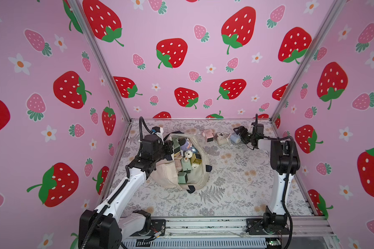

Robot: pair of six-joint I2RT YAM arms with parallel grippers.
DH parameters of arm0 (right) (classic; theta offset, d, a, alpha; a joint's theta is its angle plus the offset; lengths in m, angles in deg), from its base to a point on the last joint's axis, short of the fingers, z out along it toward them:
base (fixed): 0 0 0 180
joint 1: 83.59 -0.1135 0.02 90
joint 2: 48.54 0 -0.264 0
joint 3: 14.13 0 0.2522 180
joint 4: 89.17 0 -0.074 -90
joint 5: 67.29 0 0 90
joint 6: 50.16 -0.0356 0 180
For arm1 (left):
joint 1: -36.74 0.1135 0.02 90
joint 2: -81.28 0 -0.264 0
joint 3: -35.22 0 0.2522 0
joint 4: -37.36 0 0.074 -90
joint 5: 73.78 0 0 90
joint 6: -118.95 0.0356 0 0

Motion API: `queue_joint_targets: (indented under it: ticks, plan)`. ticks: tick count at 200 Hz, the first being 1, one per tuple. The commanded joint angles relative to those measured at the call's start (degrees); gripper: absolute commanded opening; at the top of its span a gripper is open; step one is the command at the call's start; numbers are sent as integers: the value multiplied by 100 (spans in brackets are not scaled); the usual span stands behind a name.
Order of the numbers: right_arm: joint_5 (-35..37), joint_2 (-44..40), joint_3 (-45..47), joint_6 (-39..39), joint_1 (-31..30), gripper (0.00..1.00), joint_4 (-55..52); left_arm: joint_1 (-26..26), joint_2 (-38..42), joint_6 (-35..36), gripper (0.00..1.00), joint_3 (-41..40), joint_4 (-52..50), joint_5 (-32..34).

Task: Take out the pencil sharpeners from the tote bags
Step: Place the pencil sharpener at the center of the board, then pick up the pencil sharpener from the canvas bag.

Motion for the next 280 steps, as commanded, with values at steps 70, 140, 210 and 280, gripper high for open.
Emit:
queue_joint_targets:
  ticks: [70, 140, 210, 280]
  plan:
    - [1707, -527, -600, 1193, -274, 99, -2887, -82, 17, 6, 0, 36, -111, -77]
    - [2026, -1031, -536, 1496, -430, 99, -3308, -96, 19, -15, 0, 48, -139, -153]
    - [3134, -2979, -215, 1909, -1220, 98, -3885, -99, 29, -55, 0, 40, -137, -197]
    - [4206, -4975, 805, 2212, -3152, 88, -3515, -100, 99, -86, 0, 14, -131, -198]
